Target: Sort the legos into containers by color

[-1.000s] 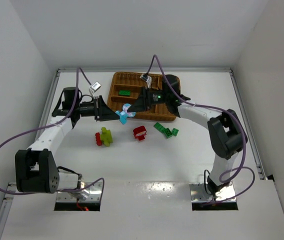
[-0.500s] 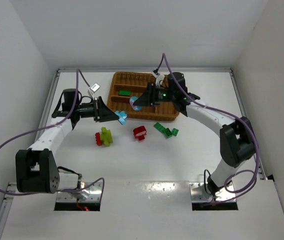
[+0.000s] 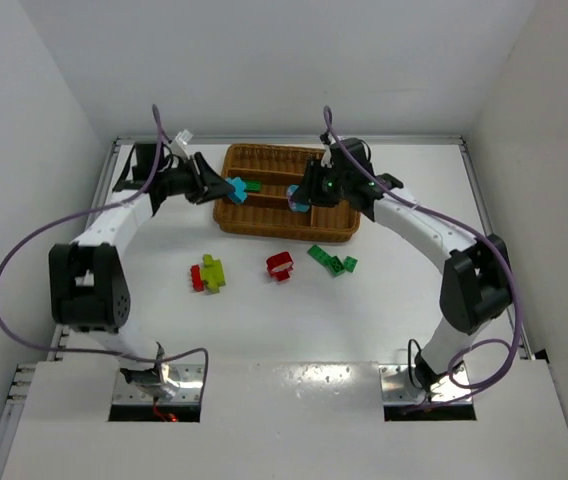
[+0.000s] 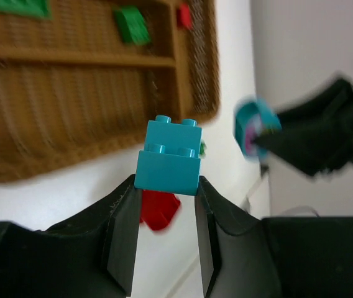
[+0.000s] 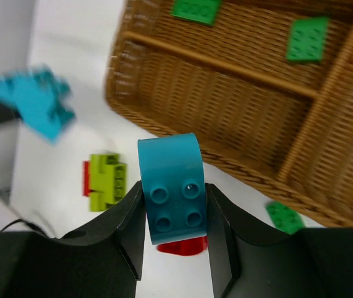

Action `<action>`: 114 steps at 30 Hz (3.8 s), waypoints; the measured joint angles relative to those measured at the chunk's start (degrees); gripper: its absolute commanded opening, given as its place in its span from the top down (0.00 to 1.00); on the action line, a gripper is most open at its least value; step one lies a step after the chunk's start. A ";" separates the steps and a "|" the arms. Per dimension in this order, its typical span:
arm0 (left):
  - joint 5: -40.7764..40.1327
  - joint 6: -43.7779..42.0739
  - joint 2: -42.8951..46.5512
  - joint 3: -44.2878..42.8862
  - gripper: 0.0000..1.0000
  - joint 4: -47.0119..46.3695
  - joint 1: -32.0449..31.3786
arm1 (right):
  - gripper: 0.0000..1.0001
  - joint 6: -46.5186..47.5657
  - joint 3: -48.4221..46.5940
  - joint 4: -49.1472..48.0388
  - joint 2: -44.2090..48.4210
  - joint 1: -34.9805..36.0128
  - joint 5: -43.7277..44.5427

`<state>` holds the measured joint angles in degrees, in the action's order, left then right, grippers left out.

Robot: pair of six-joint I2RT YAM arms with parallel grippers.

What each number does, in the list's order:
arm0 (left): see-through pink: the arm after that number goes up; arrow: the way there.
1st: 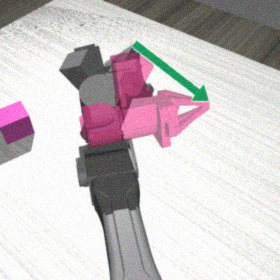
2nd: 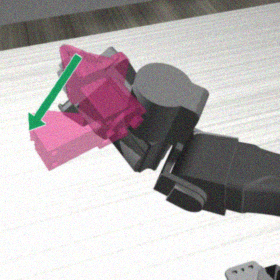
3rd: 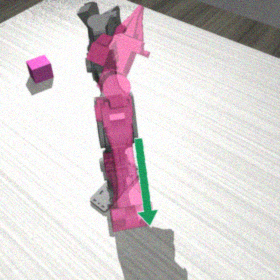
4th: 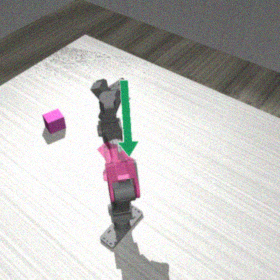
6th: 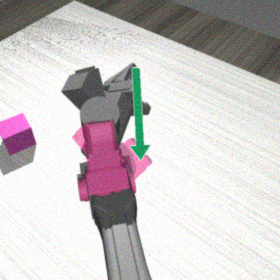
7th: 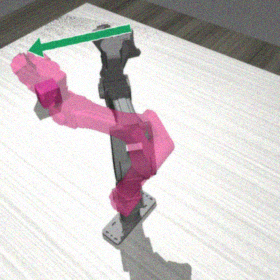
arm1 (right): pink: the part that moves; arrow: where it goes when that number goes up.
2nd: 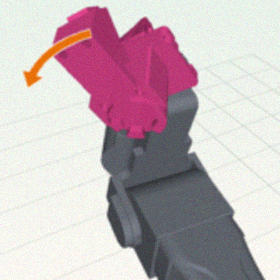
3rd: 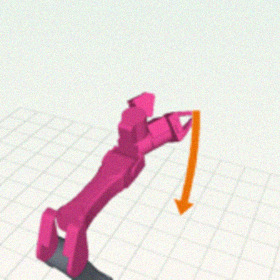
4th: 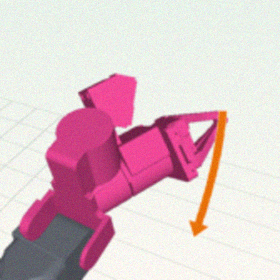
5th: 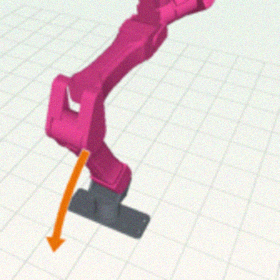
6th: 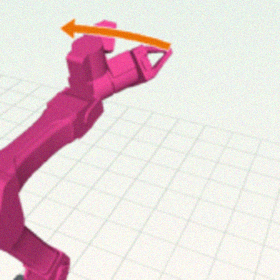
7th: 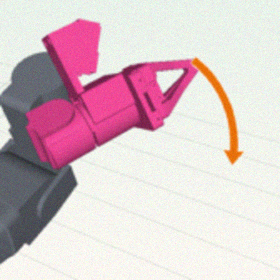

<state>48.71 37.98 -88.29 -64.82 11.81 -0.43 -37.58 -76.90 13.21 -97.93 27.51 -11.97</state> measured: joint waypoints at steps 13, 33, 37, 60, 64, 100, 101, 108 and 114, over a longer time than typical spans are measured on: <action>-11.96 2.43 -20.85 -21.70 1.00 3.67 -2.93 | 0.86 3.96 -18.14 12.90 -9.38 -0.33 12.87; -17.86 -3.45 -15.47 -18.73 1.00 9.94 -2.38 | 0.84 3.41 -50.03 15.65 -41.16 -2.64 19.56; -17.70 -4.48 -15.45 -18.21 1.00 10.54 -2.36 | 0.81 2.82 -54.25 13.75 -45.22 -3.56 20.72; 4.74 -12.85 -15.34 -16.50 1.00 11.28 -2.19 | 0.16 1.77 -20.68 -0.15 -16.74 -5.62 -6.62; 11.78 -14.03 -13.94 -11.80 1.00 10.12 -2.84 | 0.14 -0.68 -8.81 -10.86 -8.28 -6.45 -24.83; 19.17 -14.75 -5.35 -10.32 1.00 7.43 -6.95 | 0.89 -10.67 1.20 -28.65 -8.63 -3.58 -44.81; 18.47 -14.53 -5.42 -10.32 1.00 7.26 -6.88 | 0.89 -10.23 1.20 -27.23 -8.24 -3.76 -42.93; 14.67 -10.80 -6.64 -10.58 1.00 5.05 -6.49 | 0.89 -7.26 1.20 -18.36 -6.88 -5.42 -29.40; 3.06 -1.68 -15.45 -21.29 1.00 3.72 -6.49 | 0.89 -4.52 -2.97 -6.23 -7.17 -5.62 -10.47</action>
<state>51.77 36.29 -103.74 -86.11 15.53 -6.92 -42.11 -79.88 6.98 -105.10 21.89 -22.44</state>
